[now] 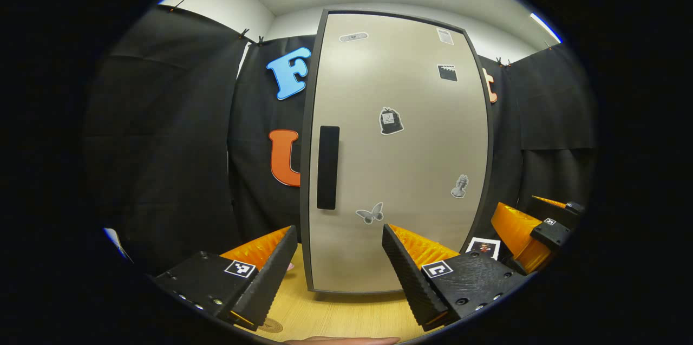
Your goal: Open the cabinet door with the right hand, grasp the bottle in the cabinet with the left hand and place it on the coaster, then close the cabinet door with the right hand.
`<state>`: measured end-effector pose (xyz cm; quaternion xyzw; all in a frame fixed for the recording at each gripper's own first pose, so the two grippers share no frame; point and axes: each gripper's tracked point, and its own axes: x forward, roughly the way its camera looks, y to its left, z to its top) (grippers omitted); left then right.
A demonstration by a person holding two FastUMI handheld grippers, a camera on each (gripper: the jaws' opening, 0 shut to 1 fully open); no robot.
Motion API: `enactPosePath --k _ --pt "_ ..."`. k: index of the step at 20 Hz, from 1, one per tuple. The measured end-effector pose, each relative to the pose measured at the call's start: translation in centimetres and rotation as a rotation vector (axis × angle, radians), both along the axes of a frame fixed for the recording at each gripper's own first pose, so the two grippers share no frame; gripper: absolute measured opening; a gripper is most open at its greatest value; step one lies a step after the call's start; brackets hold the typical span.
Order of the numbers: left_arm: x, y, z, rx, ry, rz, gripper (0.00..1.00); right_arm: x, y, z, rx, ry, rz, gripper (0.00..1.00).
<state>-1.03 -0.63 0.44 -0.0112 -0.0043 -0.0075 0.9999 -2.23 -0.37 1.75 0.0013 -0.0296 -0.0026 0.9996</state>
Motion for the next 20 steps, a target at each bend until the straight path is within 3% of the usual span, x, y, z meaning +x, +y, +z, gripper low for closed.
enactPosePath --k 12,20 --pt "-0.6 -0.4 0.5 -0.007 -0.015 -0.011 0.95 -0.1 0.1 -0.6 0.011 0.037 0.027 0.99" --pt "-0.5 0.1 0.8 0.008 -0.027 0.002 0.95 1.8 -0.1 0.0 0.007 0.048 0.035 0.99"
